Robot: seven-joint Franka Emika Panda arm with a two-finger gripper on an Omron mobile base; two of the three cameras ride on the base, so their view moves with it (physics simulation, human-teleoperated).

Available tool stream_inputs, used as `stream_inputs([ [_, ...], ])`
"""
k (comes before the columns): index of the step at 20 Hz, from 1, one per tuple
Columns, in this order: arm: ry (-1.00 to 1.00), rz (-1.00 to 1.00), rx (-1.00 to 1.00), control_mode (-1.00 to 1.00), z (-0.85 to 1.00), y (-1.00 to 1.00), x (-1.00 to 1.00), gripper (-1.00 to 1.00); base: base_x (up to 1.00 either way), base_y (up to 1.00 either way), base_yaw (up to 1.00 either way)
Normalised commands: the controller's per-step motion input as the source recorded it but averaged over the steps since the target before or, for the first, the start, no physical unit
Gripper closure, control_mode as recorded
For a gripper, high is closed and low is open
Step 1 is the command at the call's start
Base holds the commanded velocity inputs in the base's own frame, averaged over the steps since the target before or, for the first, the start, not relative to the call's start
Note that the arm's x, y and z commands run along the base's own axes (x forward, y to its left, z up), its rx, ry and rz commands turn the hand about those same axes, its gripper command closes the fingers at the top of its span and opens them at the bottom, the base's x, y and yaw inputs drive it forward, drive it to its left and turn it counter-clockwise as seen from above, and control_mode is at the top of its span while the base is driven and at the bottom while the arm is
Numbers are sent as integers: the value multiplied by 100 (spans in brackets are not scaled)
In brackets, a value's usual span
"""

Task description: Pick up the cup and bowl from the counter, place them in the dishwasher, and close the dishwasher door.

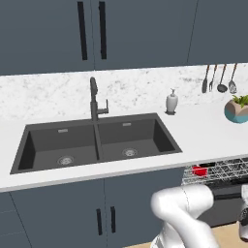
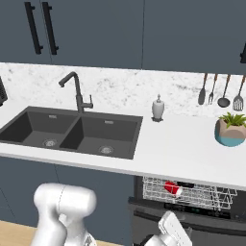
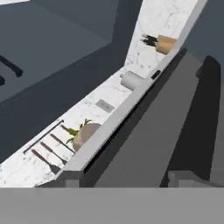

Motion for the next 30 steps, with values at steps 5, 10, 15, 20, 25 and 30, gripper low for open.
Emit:
stream_inputs([
  [5,-52,0,-2,-100,21,-18,91,-100,0,0,0],
  [10,-43,0,0,-100,0,-20,84,-100,0,0,0],
  [15,-31,6,2,-100,-18,-23,62,-100,0,0,0],
  [20,-24,2,10,-100,-13,-46,13,-100,0,0,0],
  [25,-17,0,12,-100,5,-60,-40,-100,0,0,0],
  [30,-2,0,6,-100,7,-16,-86,-100,0,0,0],
])
